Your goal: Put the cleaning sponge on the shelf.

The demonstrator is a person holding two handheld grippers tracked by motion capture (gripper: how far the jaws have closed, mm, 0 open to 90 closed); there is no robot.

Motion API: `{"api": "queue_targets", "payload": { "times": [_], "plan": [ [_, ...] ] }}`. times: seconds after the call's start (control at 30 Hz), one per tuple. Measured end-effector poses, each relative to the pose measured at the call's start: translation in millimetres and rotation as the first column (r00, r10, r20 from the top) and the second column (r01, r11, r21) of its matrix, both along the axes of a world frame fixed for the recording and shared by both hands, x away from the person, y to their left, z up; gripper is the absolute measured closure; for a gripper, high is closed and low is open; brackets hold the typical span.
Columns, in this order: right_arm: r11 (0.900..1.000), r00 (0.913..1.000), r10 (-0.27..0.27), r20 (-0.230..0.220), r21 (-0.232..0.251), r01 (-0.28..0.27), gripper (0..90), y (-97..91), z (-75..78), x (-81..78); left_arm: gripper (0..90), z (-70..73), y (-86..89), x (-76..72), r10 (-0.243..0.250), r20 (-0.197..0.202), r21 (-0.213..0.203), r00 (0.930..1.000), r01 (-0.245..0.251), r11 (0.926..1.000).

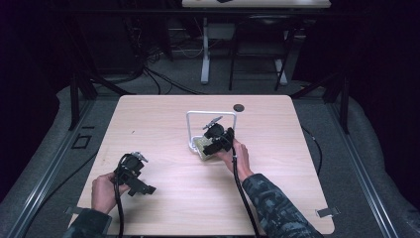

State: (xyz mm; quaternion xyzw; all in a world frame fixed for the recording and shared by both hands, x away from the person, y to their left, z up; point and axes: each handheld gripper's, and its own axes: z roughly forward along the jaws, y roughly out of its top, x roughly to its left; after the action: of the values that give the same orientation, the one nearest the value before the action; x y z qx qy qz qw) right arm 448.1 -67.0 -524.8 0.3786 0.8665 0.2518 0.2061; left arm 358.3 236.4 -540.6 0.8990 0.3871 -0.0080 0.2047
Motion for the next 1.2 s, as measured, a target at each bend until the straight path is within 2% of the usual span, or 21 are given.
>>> {"api": "queue_targets", "payload": {
  "times": [0.13, 0.33, 0.47, 0.77, 1.0, 1.1, 1.13, 1.2],
  "plan": [
    [0.9998, 0.9998, 0.017, 0.009, 0.002, -0.017, 18.1, 0.5, 5.7, -3.6, 2.8, 0.1, 0.6, 0.0, 0.000, 0.001, -0.003, 1.0000, 0.000, 1.0000],
    [0.9967, 0.9985, 0.051, 0.021, 0.062, -0.052, 16.4, -1.7, 22.7, -12.7, 2.8, 0.0, 0.3, -0.4, -0.001, 0.000, -0.006, 1.0000, 0.001, 1.0000],
    [0.9941, 0.9974, 0.073, -0.001, 0.081, -0.072, 14.3, -4.9, 30.0, -17.7, 2.8, 0.2, 1.2, 0.2, -0.002, 0.001, -0.001, 1.0000, 0.002, 1.0000],
    [0.9902, 0.9908, 0.122, -0.059, 0.076, -0.117, 13.8, -12.7, 36.0, -31.5, 2.8, -0.1, 1.4, -0.2, -0.001, 0.002, -0.004, 1.0000, 0.001, 1.0000],
    [0.9906, 0.9904, 0.118, -0.073, 0.079, -0.112, 13.1, -34.7, 42.0, -46.8, 2.7, -0.5, 0.2, -0.4, -0.003, 0.001, -0.006, 1.0000, 0.003, 1.0000],
    [0.9904, 0.9897, 0.111, -0.090, 0.092, -0.103, 9.9, -47.6, 44.3, -52.1, 2.6, -0.8, 0.0, 0.2, -0.002, -0.002, -0.002, 1.0000, 0.002, 1.0000],
    [0.9904, 0.9897, 0.111, -0.090, 0.092, -0.103, 9.9, -47.6, 44.3, -52.1, 2.7, -0.8, 0.0, 0.2, -0.002, -0.002, -0.002, 1.0000, 0.002, 1.0000],
    [0.9916, 0.9920, 0.097, -0.081, 0.094, -0.089, 9.9, -60.5, 45.8, -58.8, 2.6, -0.9, -0.4, 0.0, -0.002, 0.000, 0.001, 1.0000, 0.002, 1.0000]
  ]
}}
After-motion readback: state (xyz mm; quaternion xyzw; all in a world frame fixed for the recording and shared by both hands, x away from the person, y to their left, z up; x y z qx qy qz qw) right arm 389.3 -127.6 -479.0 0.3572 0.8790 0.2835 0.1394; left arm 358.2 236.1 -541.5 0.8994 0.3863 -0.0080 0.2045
